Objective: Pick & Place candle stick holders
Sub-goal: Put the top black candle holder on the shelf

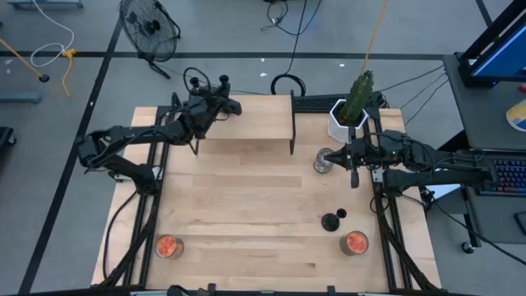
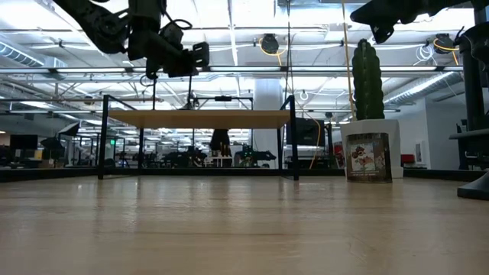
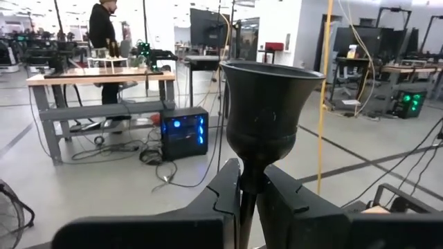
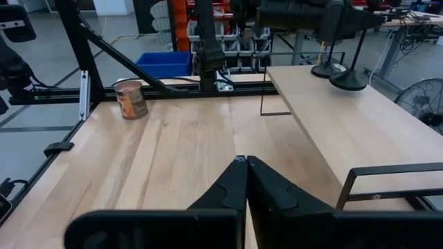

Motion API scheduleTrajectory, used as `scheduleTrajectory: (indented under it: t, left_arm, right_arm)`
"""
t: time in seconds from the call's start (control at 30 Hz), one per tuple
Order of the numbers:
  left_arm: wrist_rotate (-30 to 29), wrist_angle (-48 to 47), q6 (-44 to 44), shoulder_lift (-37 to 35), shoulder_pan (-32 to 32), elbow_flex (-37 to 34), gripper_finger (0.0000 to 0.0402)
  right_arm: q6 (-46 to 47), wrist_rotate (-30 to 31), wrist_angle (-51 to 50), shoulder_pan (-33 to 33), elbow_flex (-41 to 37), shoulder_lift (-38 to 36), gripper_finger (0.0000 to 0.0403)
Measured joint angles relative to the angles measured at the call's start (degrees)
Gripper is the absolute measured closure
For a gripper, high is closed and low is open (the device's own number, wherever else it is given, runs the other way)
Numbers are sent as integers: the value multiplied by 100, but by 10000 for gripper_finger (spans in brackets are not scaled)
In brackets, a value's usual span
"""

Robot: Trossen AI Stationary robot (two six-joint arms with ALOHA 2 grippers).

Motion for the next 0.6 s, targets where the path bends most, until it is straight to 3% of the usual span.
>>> scheduleTrajectory:
  t: [0.6]
  left_arm:
    - [-109, -410, -45, -5, 56, 0, 375]
  right_arm:
    - [0, 1, -2, 0, 0, 0, 403]
